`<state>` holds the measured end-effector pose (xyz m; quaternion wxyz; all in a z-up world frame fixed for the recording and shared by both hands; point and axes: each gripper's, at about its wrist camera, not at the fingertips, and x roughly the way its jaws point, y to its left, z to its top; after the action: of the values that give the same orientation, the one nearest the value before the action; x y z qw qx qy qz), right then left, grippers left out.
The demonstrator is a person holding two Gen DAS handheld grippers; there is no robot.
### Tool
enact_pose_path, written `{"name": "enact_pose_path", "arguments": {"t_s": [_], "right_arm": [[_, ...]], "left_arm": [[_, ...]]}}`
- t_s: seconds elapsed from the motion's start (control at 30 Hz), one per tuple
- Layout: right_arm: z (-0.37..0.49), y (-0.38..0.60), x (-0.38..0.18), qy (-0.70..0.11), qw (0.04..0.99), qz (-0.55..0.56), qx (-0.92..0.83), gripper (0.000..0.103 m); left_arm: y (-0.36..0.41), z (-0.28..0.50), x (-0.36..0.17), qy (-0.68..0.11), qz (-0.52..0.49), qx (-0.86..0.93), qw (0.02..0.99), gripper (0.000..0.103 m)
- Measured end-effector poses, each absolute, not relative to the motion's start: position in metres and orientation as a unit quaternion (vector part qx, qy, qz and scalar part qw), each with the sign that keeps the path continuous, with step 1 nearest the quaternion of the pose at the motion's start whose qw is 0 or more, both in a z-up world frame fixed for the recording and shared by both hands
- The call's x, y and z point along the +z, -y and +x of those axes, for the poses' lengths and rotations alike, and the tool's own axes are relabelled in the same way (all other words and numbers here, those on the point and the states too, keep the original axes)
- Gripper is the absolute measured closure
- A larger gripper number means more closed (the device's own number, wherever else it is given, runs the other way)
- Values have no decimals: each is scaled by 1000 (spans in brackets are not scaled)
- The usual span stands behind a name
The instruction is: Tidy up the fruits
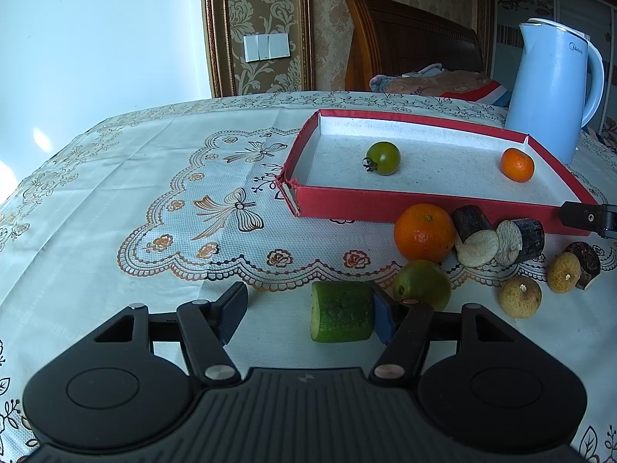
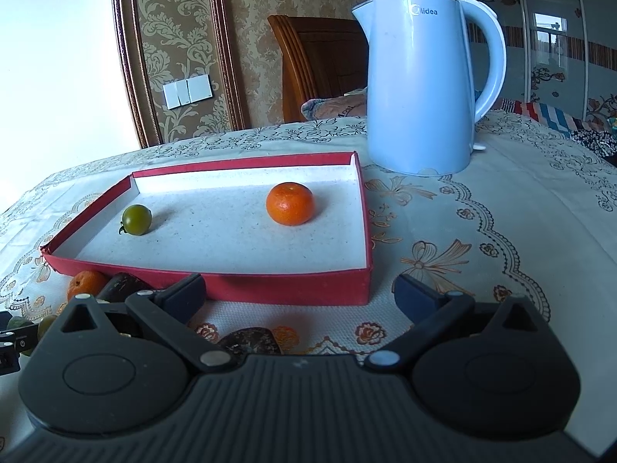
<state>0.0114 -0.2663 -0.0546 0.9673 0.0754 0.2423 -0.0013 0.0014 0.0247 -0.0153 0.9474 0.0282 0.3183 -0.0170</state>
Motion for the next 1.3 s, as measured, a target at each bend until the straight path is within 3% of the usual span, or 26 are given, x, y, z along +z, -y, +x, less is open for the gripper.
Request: {"name": "enact_pose_path", "arguments": {"t_s": [0.47,0.67,0.93,1.03,1.17,1.3], "right_arm": [[-23,282,-55,-261,962,71,38,0],[-28,264,-58,-269,962,9,37,15],[-9,251,-61,-289,956,-21,46,18],[0,247,-64,-305,950,-15,61,35],[-3,246,-64,-299,952,-14,69,51],[-4,243,-63,-293,953,-21,67,61]], "left_arm": [[-26,2,-18,-321,24,-21,947,38],[-25,2,-18,-321,25,-21,947,38],[-26,2,-18,-321,24,-21,947,38],[-26,2,-18,-321,25,-23,947,38],[-25,0,-17,-318,24,-29,947,40],[-24,-1,-16,-315,27,-40,948,54]]}}
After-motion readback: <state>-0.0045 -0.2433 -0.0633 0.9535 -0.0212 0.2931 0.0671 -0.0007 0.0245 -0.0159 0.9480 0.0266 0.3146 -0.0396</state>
